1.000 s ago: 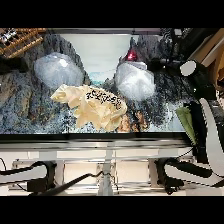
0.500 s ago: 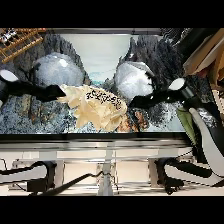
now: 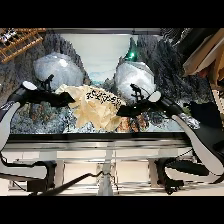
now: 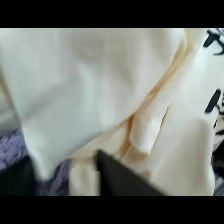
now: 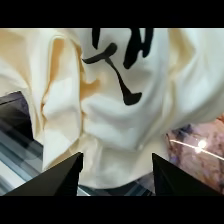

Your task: Fold the clothes and pants, and hang the long-sleeved shirts on hangers.

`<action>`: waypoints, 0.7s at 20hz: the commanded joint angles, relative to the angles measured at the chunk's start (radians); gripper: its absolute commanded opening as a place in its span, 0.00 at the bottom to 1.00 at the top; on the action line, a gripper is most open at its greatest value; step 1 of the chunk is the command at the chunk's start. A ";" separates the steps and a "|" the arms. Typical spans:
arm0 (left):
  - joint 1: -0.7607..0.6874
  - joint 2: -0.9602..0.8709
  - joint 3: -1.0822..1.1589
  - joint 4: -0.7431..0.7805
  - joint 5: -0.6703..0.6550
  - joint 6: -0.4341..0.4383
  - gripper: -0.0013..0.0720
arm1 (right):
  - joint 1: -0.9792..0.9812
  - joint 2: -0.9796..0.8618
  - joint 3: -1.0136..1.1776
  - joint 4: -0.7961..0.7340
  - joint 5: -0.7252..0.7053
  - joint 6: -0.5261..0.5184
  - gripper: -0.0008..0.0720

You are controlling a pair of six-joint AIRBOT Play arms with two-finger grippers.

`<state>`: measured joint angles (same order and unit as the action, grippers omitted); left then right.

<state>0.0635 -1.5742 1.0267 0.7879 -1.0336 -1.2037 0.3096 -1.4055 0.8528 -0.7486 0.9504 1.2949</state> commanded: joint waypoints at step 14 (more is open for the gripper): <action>0.222 0.401 0.167 -0.240 -0.270 0.104 0.03 | -0.243 0.123 0.580 -0.417 0.240 0.027 0.86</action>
<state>0.2920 -1.2270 1.1858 0.5671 -1.2724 -1.1023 0.1158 -1.2789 1.3884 -1.2247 1.1015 1.3350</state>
